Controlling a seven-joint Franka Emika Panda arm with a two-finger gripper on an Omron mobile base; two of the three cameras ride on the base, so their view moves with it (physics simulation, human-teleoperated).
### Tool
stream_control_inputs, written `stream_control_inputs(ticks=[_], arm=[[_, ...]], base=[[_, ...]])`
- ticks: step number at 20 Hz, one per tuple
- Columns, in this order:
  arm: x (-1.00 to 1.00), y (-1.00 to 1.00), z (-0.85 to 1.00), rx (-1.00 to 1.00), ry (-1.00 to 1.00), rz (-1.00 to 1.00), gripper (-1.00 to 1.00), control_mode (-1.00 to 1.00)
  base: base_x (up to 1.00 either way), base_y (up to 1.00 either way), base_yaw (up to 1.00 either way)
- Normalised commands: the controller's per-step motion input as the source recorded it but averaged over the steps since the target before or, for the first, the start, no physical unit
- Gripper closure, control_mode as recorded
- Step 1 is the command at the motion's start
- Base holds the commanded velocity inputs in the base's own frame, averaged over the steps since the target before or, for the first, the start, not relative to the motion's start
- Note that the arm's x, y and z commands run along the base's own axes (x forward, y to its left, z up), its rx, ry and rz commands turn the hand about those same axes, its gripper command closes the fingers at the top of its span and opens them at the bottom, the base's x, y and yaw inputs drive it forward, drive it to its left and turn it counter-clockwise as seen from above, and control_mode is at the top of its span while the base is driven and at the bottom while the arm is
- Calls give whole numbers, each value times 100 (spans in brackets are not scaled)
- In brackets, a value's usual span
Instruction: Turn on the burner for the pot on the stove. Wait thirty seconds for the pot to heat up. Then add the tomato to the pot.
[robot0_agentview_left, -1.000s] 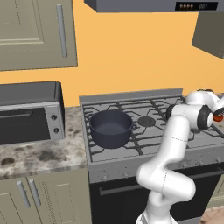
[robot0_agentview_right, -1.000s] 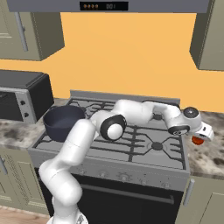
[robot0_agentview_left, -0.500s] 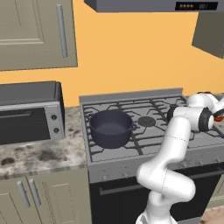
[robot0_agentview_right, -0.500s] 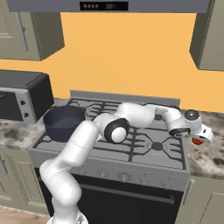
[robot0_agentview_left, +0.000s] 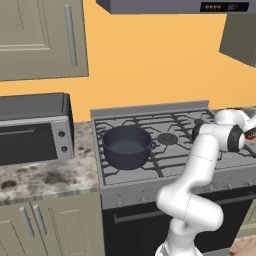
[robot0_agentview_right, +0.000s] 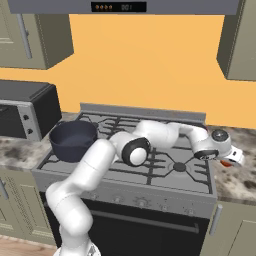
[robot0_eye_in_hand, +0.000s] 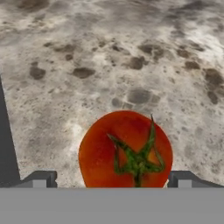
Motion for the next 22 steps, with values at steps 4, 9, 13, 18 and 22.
stream_control_inputs(ticks=[4,9,13,18,22], arm=[[0,-5,-19,0,0,0,-100,-100],[0,-2,-7,0,0,0,100,-100],[0,0,0,0,0,0,100,-100],[-11,0,1,9,-3,-1,100,-100],[-50,5,38,32,-24,-5,100,-100]], base=[[0,0,0],[0,0,0],[0,0,0],[0,0,0],[0,0,0]])
